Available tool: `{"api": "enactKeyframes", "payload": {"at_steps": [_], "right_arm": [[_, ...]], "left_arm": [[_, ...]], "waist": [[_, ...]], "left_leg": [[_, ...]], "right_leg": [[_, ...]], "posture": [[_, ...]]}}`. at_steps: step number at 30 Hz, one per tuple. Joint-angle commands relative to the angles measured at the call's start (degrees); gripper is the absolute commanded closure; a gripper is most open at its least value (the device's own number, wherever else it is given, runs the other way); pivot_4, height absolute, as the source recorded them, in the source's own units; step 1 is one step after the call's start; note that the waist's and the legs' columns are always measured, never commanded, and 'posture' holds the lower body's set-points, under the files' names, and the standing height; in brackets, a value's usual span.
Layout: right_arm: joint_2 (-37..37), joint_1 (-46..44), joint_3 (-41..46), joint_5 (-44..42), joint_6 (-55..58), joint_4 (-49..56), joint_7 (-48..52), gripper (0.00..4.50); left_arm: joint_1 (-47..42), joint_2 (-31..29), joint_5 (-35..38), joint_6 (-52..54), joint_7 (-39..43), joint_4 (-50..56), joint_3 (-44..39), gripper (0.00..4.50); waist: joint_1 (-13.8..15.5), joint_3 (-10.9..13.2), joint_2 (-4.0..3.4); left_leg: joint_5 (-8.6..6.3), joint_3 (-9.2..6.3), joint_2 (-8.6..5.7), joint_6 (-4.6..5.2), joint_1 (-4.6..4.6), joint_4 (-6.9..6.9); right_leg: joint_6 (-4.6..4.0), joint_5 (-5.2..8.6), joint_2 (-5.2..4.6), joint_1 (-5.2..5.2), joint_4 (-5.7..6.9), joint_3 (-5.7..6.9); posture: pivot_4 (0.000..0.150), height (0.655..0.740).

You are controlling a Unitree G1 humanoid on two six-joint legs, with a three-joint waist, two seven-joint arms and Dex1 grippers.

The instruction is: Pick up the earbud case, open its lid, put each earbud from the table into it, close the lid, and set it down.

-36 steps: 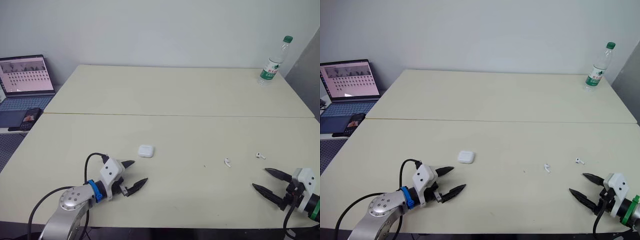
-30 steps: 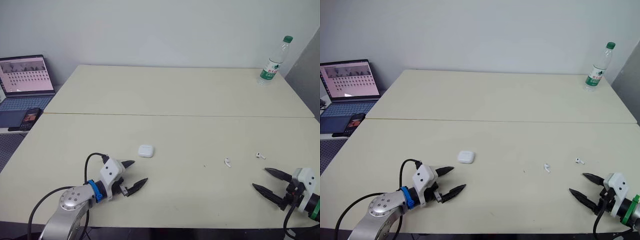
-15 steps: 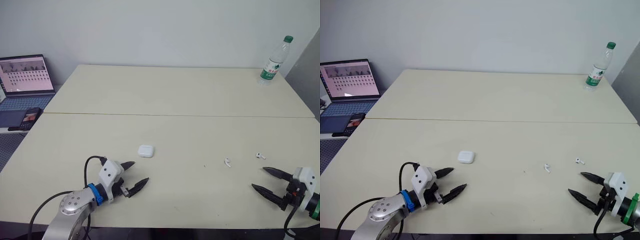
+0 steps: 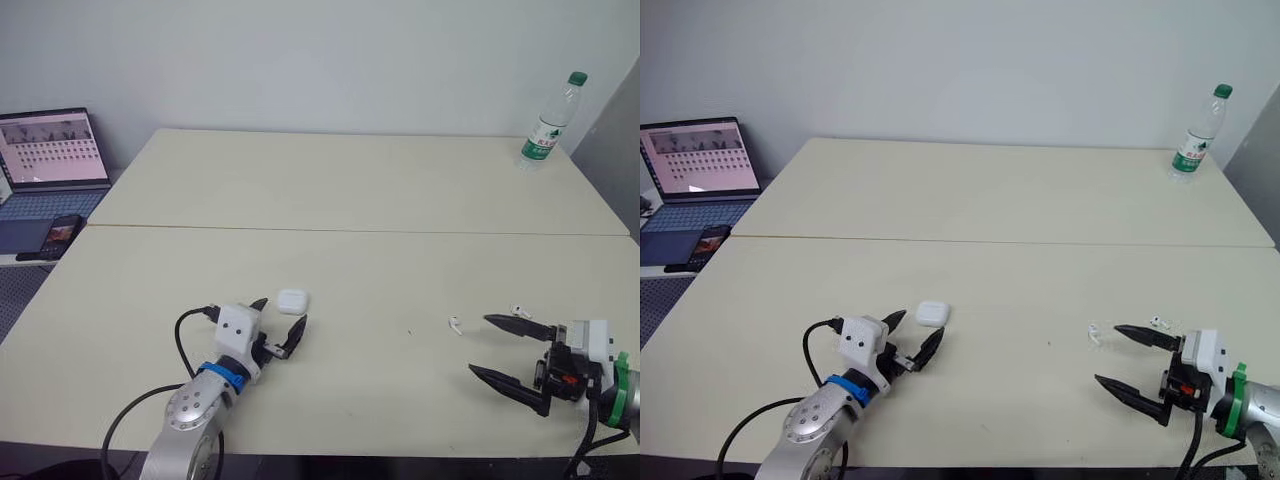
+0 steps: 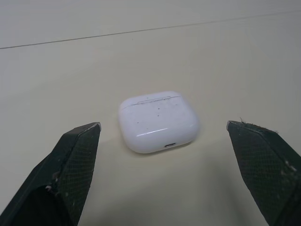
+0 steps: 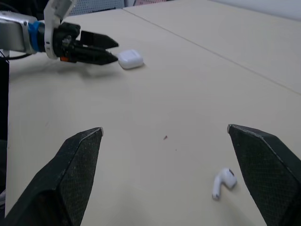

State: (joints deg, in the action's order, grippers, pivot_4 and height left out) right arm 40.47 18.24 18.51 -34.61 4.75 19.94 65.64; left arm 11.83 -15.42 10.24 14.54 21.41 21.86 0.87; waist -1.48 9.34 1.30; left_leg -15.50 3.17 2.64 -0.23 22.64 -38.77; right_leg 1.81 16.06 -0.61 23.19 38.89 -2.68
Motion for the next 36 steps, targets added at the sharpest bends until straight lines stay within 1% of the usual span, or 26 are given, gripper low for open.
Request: {"api": "enactKeyframes", "payload": {"at_steps": [1, 6, 11, 18, 19, 20, 21, 23, 30, 34, 36], "right_arm": [[0.02, -0.81, -0.63, -1.37, 1.8, 3.18, -1.36, 0.05], [-1.07, 0.1, -2.04, -0.28, 1.45, 3.49, -1.82, 0.05], [-1.53, 0.78, -1.36, -0.28, 0.84, 3.06, -2.11, 0.05], [-1.81, 1.07, -1.23, -0.23, 0.83, 3.3, -2.51, 0.05], [-1.96, 1.29, -1.37, -0.19, 0.88, 3.62, -2.72, 0.0], [-2.11, 1.46, -1.5, -0.13, 0.92, 3.87, -2.91, 0.0], [-2.22, 1.58, -1.57, -0.11, 0.98, 4.03, -3.03, 0.0], [-2.32, 1.88, -1.48, -0.16, 1.03, 4.27, -3.15, 0.0], [-2.2, 1.53, -1.83, -0.03, 1.21, 4.41, -3.7, 0.0], [-2.11, 0.65, -2.08, 0.15, 1.19, 3.78, -3.75, 0.0], [-2.19, 0.43, -2.08, 0.45, 0.96, 3.5, -3.84, 0.0]], "left_arm": [[-1.64, 0.98, -1.67, -0.64, -1.99, -0.93, 0.85, 0.0], [-3.08, 2.26, -2.48, -0.9, -3.23, -3.34, 1.61, 0.0], [-4.37, 4.85, -2.72, 1.4, -6.13, -4.29, 1.48, 0.0], [-5.12, 5.12, -2.7, 1.72, -6.3, -4.59, 1.88, 0.0], [-5.31, 5.19, -2.85, 1.75, -6.58, -4.68, 1.79, 0.38], [-5.51, 5.35, -2.83, 1.74, -6.82, -4.78, 1.61, 0.52], [-5.63, 5.43, -2.78, 1.76, -6.9, -4.83, 1.51, 0.84], [-5.5, 5.47, -2.71, 1.84, -6.9, -4.64, 1.48, 1.57], [-5.59, 4.16, -1.95, 1.12, -5.74, -4.83, 0.13, 3.89], [-6.61, 2.45, -0.88, -0.15, -4.18, -6.25, -2.3, 3.89], [-5.45, 1.73, 0.38, -1.28, -1.94, -5.84, -2.65, 3.89]], "waist": [[0.0, 0.0, 0.0], [0.02, 0.01, 0.05], [0.01, 0.02, 0.07], [-0.01, 0.02, 0.08], [-0.01, 0.02, 0.08], [0.0, 0.02, 0.08], [0.0, 0.02, 0.08], [0.0, 0.02, 0.07], [-0.01, 0.02, 0.07], [-0.02, 0.02, 0.08], [-0.01, 0.02, 0.07]], "left_leg": [[0.0, 0.0, 0.0, 0.0, 0.0, 0.0], [0.0, 0.01, -0.03, 0.0, 0.04, -0.01], [0.0, -0.02, -0.03, 0.0, 0.06, -0.01], [0.0, -0.03, -0.02, 0.0, 0.04, -0.02], [0.0, -0.03, -0.02, 0.0, 0.05, -0.02], [0.0, -0.02, -0.02, 0.0, 0.05, -0.02], [0.0, -0.02, -0.03, 0.0, 0.05, -0.02], [0.0, -0.01, -0.03, 0.0, 0.05, -0.02], [0.0, -0.02, -0.01, 0.0, 0.04, -0.02], [0.0, -0.03, 0.03, 0.0, 0.03, -0.02], [0.0, -0.04, 0.03, 0.0, 0.04, -0.02]], "right_leg": [[0.0, 0.0, 0.01, 0.0, 0.0, 0.0], [0.0, 0.0, 0.01, 0.01, -0.03, -0.01], [0.02, -0.01, 0.01, 0.01, -0.03, 0.0], [0.03, -0.02, 0.05, 0.01, -0.03, 0.0], [0.03, -0.02, 0.06, 0.01, -0.03, 0.0], [0.03, -0.02, 0.07, 0.01, -0.03, 0.0], [0.03, -0.02, 0.08, 0.01, -0.03, 0.0], [0.03, -0.02, 0.08, 0.01, -0.03, -0.01], [0.03, -0.02, 0.08, 0.01, -0.03, -0.01], [0.02, -0.02, 0.13, 0.02, -0.02, 0.01], [0.01, -0.01, 0.13, 0.02, -0.02, 0.01]], "posture": [[0.15, 0.7362], [0.15, 0.7362], [0.15, 0.7362], [0.15, 0.7362], [0.15, 0.7362], [0.15, 0.7362], [0.15, 0.7362], [0.15, 0.7362], [0.15, 0.7362], [0.15, 0.7362], [0.15, 0.7362]]}}
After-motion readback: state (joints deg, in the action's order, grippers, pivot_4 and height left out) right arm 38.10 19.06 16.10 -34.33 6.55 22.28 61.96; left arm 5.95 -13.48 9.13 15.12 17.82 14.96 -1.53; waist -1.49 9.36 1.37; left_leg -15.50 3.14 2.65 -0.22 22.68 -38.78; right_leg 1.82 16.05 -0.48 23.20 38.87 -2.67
